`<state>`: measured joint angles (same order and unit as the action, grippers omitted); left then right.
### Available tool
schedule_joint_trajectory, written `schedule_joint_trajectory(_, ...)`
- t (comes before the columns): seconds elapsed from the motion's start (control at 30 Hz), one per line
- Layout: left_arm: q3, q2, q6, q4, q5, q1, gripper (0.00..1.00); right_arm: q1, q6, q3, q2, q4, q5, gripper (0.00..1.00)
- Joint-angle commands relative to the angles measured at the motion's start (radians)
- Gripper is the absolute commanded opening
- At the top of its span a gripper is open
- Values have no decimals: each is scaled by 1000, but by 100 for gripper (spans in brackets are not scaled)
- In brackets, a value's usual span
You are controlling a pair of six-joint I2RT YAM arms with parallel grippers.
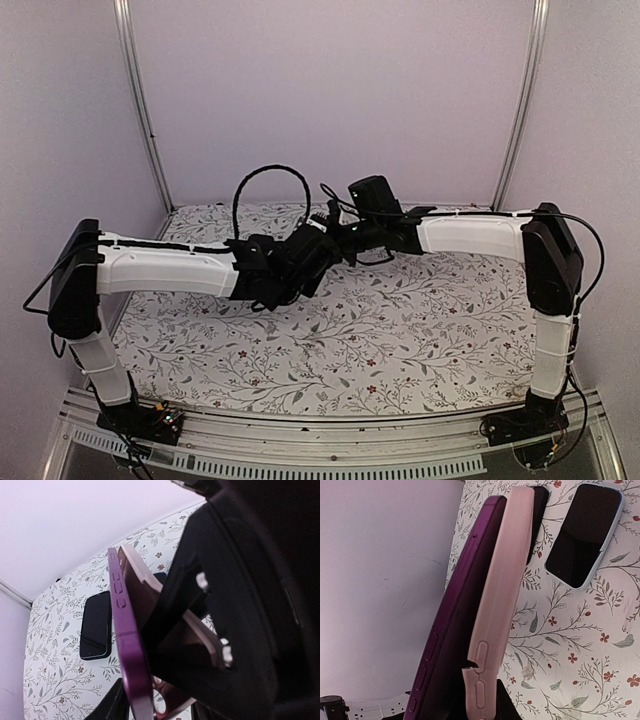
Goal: Take the phone out of the phone case
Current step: Remove the phone case from the phone.
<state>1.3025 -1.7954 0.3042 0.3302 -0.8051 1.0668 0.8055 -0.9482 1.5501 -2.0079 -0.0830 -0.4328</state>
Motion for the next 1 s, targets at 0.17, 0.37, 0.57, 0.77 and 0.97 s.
schedule_joint_trajectory(0.17, -70, 76, -43, -152, 23, 17, 0, 20, 11, -16, 61, 42, 27, 0)
schedule_joint_trajectory(0.37, -164, 187, -59, -242, 58, 0, 0, 11, 7, -36, 72, 45, 42, 0)
schedule_joint_trajectory(0.57, -229, 258, -65, -289, 86, -13, 0, 4, 11, -62, 84, 53, 57, 0)
schedule_joint_trajectory(0.77, -267, 302, -63, -314, 96, -13, 0, 2, 12, -68, 90, 54, 70, 0)
schedule_joint_trajectory(0.97, -304, 348, -68, -363, 76, -16, 0, 1, 20, -71, 91, 52, 80, 0)
